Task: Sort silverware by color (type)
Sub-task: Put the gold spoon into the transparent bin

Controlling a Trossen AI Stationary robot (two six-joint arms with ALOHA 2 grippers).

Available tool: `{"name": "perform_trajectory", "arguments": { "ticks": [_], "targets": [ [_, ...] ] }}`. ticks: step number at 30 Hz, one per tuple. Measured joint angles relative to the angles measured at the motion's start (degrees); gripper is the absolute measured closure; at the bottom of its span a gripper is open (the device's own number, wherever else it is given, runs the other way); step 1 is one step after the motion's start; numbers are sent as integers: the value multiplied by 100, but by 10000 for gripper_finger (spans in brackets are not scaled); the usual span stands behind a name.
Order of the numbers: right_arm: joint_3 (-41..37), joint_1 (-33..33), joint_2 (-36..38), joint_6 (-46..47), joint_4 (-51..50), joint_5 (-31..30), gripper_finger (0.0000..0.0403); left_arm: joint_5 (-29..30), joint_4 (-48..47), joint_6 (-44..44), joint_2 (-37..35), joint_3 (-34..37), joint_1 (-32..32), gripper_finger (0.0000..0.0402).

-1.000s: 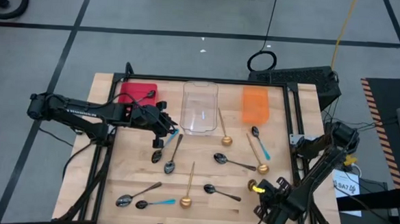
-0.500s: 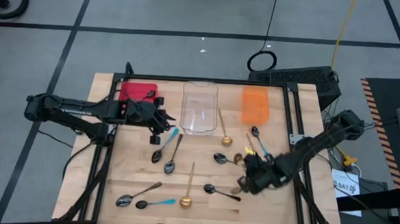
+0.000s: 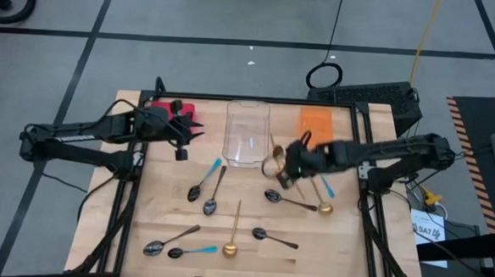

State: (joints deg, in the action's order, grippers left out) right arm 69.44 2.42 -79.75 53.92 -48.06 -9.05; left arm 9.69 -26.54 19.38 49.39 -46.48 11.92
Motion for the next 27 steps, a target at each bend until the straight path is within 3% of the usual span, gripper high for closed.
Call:
{"name": "perform_trajectory", "arguments": {
  "ticks": [5,14,27],
  "targets": [
    [370,-725,0,-647,167,35,399,-2,-412,-161,-84,0,62,291],
    [713,-1884,-140,-1746,1761,976,399,-4,-727,-380,-87,0,59,291],
    [1774,-2745,-1448,-2380,1896,2005,399,88,-876,-621,-162,1,59,291]
  ]
}}
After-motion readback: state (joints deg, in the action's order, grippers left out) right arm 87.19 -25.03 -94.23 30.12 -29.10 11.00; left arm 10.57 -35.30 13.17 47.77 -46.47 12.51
